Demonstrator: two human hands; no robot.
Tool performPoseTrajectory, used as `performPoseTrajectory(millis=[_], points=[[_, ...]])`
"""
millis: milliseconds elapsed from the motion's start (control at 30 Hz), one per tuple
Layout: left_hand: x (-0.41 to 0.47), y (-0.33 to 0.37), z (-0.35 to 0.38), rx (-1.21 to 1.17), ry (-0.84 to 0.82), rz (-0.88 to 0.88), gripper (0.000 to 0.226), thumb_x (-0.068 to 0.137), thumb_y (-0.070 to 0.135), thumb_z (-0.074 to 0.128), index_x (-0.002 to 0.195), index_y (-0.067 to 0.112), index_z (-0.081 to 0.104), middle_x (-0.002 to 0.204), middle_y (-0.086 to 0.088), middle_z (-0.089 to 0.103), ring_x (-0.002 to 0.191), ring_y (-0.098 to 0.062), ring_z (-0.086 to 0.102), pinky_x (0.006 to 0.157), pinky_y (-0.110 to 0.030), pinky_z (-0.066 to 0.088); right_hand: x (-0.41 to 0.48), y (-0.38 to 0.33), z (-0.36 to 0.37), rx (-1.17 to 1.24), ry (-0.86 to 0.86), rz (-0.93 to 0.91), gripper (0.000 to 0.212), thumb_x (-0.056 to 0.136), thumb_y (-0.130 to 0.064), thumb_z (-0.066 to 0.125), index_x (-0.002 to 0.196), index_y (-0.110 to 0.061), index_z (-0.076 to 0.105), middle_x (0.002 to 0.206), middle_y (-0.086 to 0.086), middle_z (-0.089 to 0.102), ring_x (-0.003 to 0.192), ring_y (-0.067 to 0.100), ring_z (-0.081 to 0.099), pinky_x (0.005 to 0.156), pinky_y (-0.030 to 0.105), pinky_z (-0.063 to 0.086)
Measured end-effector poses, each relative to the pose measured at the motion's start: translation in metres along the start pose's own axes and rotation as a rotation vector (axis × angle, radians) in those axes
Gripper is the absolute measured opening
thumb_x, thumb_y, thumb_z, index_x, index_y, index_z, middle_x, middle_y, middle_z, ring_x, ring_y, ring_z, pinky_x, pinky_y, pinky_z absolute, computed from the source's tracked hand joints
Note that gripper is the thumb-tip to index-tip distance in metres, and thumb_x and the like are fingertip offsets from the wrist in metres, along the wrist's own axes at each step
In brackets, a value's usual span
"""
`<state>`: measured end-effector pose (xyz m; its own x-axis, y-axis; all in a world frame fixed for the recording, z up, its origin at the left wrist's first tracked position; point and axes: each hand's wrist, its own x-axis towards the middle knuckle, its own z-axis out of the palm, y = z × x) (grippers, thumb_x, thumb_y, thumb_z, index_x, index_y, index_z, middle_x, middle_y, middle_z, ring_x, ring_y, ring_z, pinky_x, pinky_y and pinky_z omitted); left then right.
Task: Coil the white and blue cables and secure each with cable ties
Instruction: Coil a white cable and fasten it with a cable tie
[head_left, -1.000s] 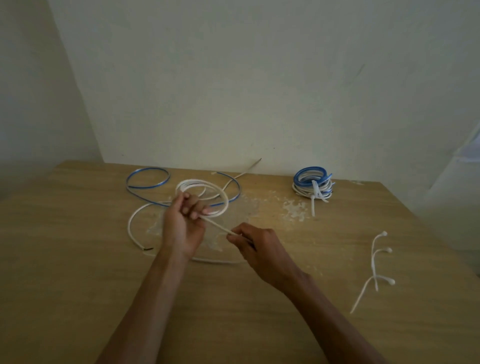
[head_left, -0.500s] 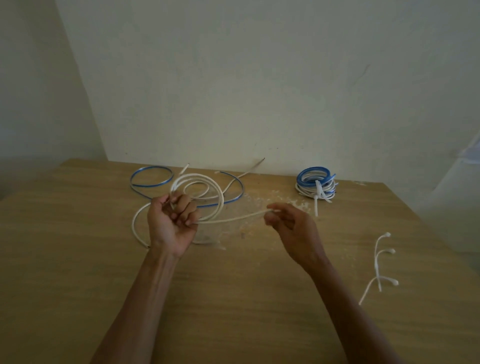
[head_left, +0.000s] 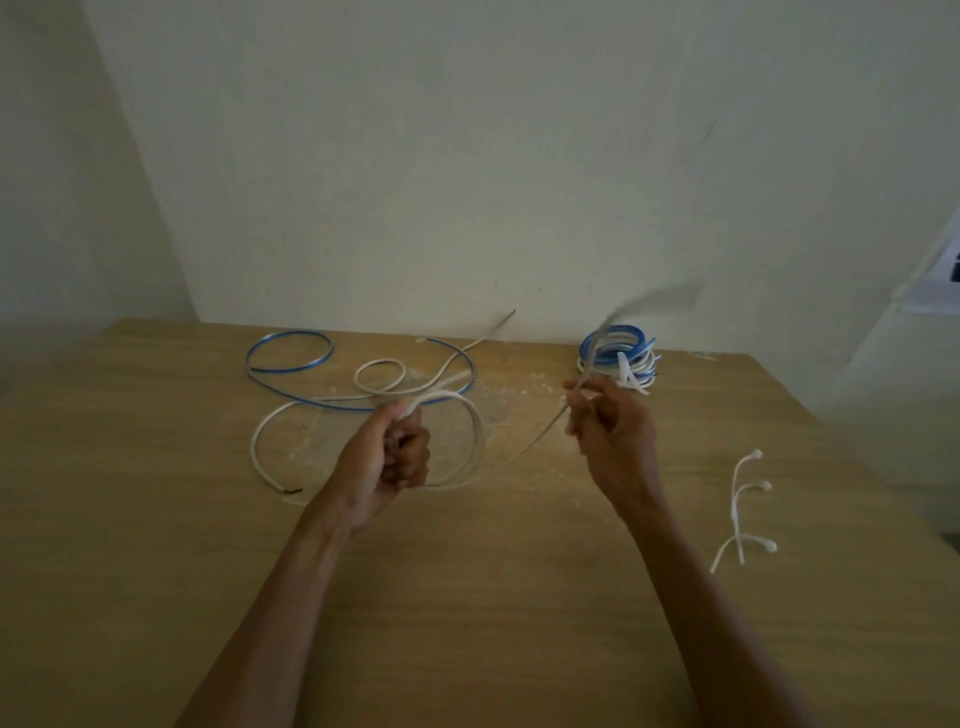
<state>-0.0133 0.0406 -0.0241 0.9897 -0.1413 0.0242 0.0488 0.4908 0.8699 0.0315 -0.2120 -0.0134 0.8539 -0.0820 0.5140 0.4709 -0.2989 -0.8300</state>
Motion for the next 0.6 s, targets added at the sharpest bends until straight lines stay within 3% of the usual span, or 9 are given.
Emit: performPoseTrajectory(millis=[100, 200, 267, 367, 467, 533, 600], points=[[0.003, -0.008, 0.007, 0.067, -0.084, -0.055, 0.039, 0.098, 0.039, 0.040, 0.065, 0.019, 0.038, 0.050, 0.007, 0.022, 0.039, -0.006, 0.017, 0.045, -0.028, 0.013, -0.013, -0.012, 0.015, -0.095, -0.114, -0.191, 0.022, 0.096, -0.002, 0.060, 0.108, -0.014, 0.073, 0.075, -0.015, 0.065, 0.065, 0.001, 0.061, 0.065, 0.012, 0.046], [0.004, -0.012, 0.016, 0.029, -0.121, -0.128, 0.048, 0.097, 0.053, 0.037, 0.075, 0.013, 0.051, 0.053, 0.005, 0.022, 0.043, -0.008, 0.014, 0.047, -0.028, 0.012, -0.025, -0.020, 0.028, -0.230, -0.156, -0.407, 0.025, 0.094, -0.002, 0.063, 0.115, -0.013, 0.073, 0.094, -0.009, 0.067, 0.080, -0.001, 0.061, 0.075, 0.007, 0.045], [0.000, -0.015, 0.022, 0.132, -0.135, -0.117, 0.050, 0.096, 0.060, 0.042, 0.082, 0.013, 0.054, 0.057, 0.004, 0.022, 0.048, -0.010, 0.016, 0.050, -0.028, 0.014, -0.031, -0.022, 0.038, -0.268, -0.188, -0.472, 0.029, 0.096, -0.005, 0.062, 0.123, -0.012, 0.069, 0.104, -0.001, 0.068, 0.087, 0.007, 0.062, 0.079, 0.013, 0.050], [-0.006, -0.020, 0.031, 0.454, -0.143, -0.022, 0.033, 0.098, 0.044, 0.055, 0.093, 0.012, 0.058, 0.062, 0.004, 0.037, 0.055, -0.012, 0.030, 0.053, -0.025, 0.026, -0.040, -0.020, 0.048, -0.284, -0.292, -0.518, 0.035, 0.097, -0.007, 0.054, 0.131, -0.008, 0.063, 0.111, 0.006, 0.062, 0.094, 0.015, 0.061, 0.082, 0.028, 0.055], [-0.005, -0.024, 0.033, 0.387, -0.123, 0.019, 0.019, 0.104, 0.026, 0.049, 0.098, 0.009, 0.054, 0.063, 0.002, 0.040, 0.056, -0.014, 0.028, 0.054, -0.029, 0.024, -0.038, -0.019, 0.047, -0.274, -0.280, -0.486, 0.041, 0.098, -0.006, 0.057, 0.138, -0.013, 0.059, 0.118, 0.005, 0.055, 0.104, 0.016, 0.057, 0.088, 0.031, 0.053], [-0.003, -0.022, 0.029, 0.275, -0.116, 0.017, 0.025, 0.103, 0.033, 0.051, 0.088, 0.013, 0.050, 0.058, 0.005, 0.032, 0.051, -0.011, 0.023, 0.049, -0.025, 0.020, -0.034, -0.015, 0.044, -0.364, -0.196, -0.441, 0.051, 0.100, -0.027, 0.059, 0.149, -0.022, 0.046, 0.134, 0.004, 0.049, 0.122, 0.017, 0.049, 0.102, 0.031, 0.045], [-0.004, -0.018, 0.028, 0.187, -0.125, -0.056, 0.039, 0.098, 0.050, 0.051, 0.074, 0.019, 0.045, 0.054, 0.006, 0.022, 0.045, -0.009, 0.015, 0.044, -0.025, 0.013, -0.032, -0.010, 0.042, -0.407, -0.251, -0.343, 0.062, 0.101, -0.049, 0.048, 0.156, -0.026, 0.029, 0.153, 0.002, 0.038, 0.141, 0.016, 0.035, 0.114, 0.031, 0.032]])
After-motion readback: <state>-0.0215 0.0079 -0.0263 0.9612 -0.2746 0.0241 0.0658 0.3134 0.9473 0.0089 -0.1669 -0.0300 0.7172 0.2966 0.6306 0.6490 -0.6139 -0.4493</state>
